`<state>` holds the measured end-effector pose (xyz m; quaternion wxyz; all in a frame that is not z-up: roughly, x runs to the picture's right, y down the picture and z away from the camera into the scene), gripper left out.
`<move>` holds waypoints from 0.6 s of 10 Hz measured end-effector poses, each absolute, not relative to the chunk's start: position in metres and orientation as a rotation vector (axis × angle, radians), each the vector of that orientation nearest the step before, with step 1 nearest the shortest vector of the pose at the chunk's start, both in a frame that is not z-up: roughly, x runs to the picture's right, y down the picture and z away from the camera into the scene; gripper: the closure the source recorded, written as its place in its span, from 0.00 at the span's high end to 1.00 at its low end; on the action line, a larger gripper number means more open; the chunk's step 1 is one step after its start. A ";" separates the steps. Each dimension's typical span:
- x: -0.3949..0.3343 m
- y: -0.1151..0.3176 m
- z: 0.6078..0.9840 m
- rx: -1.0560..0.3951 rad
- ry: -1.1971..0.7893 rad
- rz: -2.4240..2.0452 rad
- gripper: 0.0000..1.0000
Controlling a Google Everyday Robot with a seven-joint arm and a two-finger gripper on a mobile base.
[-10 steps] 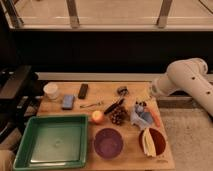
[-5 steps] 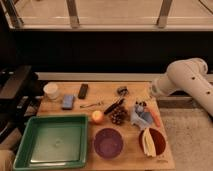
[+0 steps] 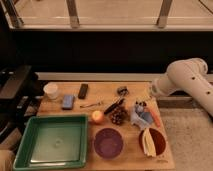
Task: Place towel in purple bowl
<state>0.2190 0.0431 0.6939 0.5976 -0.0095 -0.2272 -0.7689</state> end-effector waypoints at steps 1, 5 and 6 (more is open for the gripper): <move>0.219 0.043 0.694 -0.022 -0.527 -1.784 0.62; 0.219 0.046 0.696 -0.037 -0.533 -1.788 0.62; 0.218 0.051 0.703 -0.049 -0.543 -1.790 0.62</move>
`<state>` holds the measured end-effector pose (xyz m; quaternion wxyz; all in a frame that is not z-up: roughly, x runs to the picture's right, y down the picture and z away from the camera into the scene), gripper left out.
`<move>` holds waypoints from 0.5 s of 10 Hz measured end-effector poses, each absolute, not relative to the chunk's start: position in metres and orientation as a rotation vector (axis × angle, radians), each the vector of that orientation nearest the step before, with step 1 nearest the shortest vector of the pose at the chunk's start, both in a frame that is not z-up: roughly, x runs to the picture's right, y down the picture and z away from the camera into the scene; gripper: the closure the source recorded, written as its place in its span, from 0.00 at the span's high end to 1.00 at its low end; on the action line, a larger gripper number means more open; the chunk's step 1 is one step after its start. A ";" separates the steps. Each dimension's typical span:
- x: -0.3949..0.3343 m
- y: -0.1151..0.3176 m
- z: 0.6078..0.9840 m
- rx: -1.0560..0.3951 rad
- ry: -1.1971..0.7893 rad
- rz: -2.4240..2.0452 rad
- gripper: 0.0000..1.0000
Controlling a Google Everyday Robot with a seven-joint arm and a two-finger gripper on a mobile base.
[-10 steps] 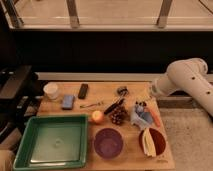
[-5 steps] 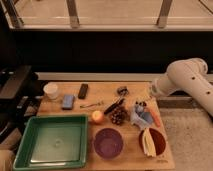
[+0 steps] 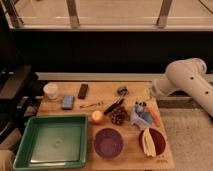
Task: Place towel in purple bowl
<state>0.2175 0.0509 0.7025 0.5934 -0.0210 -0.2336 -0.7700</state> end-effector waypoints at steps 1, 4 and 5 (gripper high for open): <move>0.214 0.061 0.714 -0.065 -0.552 -1.794 0.62; 0.207 0.081 0.735 -0.085 -0.558 -1.804 0.62; 0.206 0.084 0.738 -0.087 -0.558 -1.803 0.62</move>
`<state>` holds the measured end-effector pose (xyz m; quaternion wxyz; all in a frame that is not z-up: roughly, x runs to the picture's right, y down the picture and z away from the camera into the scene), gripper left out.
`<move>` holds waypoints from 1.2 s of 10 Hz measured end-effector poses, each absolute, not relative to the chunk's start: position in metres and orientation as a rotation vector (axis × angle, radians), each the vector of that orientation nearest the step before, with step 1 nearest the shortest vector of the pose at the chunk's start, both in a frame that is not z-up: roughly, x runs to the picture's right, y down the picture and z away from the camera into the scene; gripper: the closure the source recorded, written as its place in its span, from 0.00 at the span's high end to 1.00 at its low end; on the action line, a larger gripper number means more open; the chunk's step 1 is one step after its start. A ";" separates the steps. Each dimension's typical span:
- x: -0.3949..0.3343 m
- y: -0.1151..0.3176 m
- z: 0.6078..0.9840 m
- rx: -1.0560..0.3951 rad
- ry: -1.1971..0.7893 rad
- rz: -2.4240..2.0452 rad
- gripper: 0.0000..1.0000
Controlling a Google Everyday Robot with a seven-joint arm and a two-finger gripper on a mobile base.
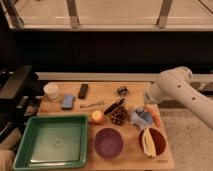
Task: Place towel in purple bowl
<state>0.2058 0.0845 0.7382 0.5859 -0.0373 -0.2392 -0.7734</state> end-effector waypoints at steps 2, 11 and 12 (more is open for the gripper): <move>0.197 0.095 0.747 -0.089 -0.567 -1.804 0.62; 0.173 0.129 0.796 -0.105 -0.679 -1.792 0.50; 0.171 0.132 0.800 -0.112 -0.694 -1.792 0.39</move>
